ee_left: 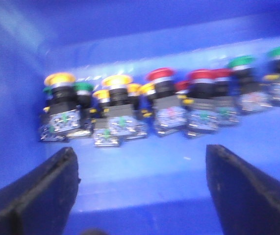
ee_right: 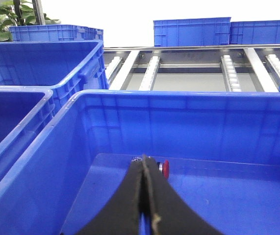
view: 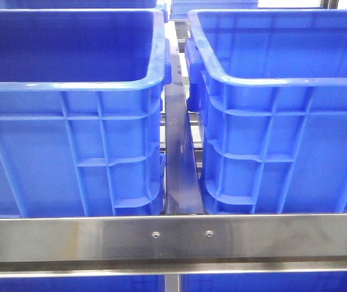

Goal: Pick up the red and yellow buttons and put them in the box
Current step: 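Grasp a yellow button with the left gripper and lift it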

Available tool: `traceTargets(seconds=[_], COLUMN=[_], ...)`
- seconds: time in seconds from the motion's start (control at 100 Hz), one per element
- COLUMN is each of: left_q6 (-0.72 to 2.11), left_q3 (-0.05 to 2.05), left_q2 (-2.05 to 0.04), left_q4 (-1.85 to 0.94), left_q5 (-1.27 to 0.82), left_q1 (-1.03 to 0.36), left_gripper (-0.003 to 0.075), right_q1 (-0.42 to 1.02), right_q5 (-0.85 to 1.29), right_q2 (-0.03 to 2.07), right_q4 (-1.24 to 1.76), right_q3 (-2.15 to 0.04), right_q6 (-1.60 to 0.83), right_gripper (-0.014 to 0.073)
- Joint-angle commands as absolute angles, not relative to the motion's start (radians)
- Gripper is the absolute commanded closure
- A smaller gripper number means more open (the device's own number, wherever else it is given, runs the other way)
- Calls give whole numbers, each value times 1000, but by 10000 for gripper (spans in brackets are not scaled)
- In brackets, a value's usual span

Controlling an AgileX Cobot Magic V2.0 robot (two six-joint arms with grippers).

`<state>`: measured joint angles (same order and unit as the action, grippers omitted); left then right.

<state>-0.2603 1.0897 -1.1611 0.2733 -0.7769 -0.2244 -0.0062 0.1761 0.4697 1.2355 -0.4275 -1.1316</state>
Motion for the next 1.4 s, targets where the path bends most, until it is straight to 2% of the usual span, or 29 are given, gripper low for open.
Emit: traceTargets(seconds=[0.0, 0.33, 0.62, 1.39], left_q6=[-273, -222, -97, -60], left_q3=[1149, 1202, 1245, 1330], left_q2=[-1209, -1399, -1480, -1690], left_q4=[273, 264, 180, 153], left_q5=[-719, -721, -730, -686], left_q1=[-194, -124, -58, -53], left_gripper=[226, 226, 226, 226], right_q1=[-7, -7, -7, -7], right_q5=[145, 145, 145, 143], right_q2=[473, 473, 473, 473], right_q4=[1242, 1242, 1242, 1242], right_q3=[-453, -453, -453, -454], right_q6=[-1140, -1140, -1140, -1140], right_gripper=[662, 662, 662, 662])
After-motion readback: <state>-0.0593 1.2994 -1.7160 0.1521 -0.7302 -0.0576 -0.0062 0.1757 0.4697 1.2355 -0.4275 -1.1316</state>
